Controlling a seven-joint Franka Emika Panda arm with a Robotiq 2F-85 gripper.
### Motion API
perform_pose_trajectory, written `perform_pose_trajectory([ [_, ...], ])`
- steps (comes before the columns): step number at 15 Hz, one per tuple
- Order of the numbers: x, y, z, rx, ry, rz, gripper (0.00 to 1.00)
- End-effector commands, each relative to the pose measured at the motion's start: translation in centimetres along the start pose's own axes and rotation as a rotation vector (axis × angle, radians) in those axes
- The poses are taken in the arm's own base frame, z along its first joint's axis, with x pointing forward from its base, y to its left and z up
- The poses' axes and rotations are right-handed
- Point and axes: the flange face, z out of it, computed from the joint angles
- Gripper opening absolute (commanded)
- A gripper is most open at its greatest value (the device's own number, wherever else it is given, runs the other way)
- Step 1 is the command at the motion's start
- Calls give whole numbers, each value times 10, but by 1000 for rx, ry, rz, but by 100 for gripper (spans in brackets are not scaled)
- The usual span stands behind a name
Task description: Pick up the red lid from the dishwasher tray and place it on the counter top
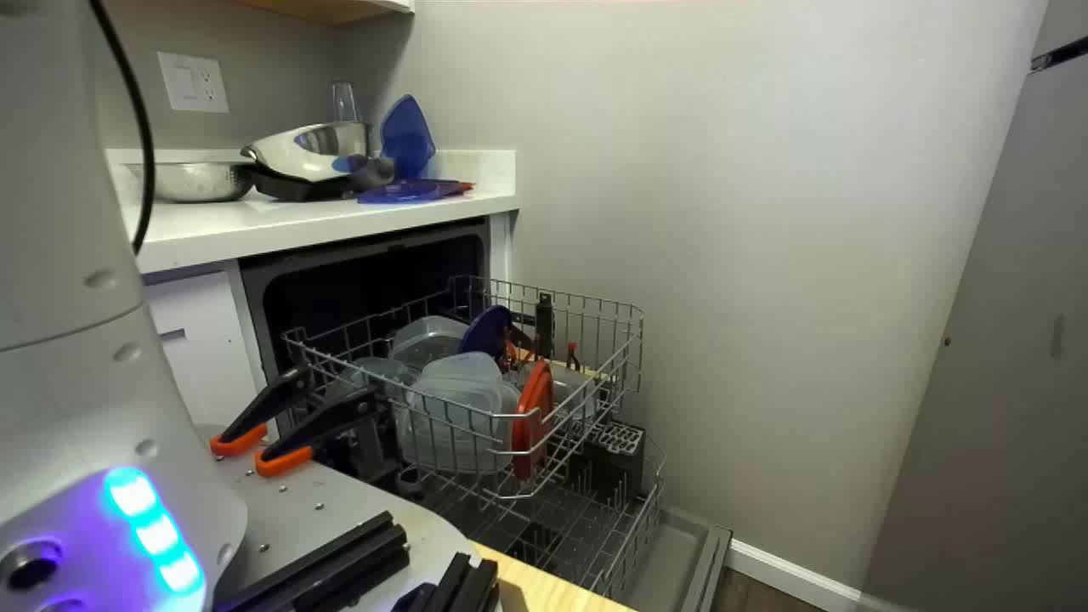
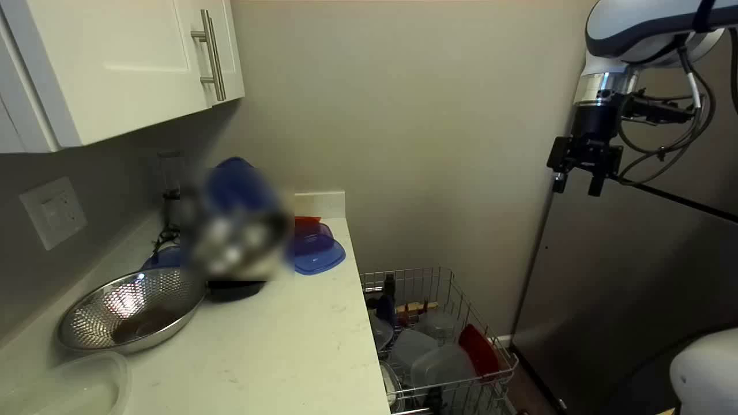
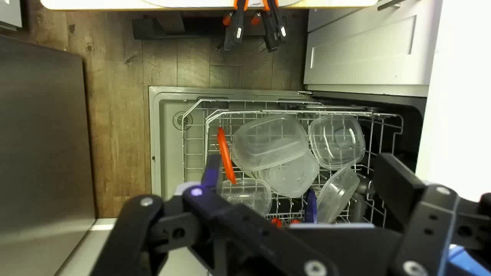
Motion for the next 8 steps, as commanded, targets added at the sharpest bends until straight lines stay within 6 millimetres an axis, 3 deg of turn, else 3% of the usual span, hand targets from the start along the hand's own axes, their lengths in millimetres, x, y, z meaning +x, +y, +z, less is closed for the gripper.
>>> perform_pose_trajectory([
  [1,0,0,0,0,-1,0,100],
  [8,5,2,2,-7,-3,-2,100],
])
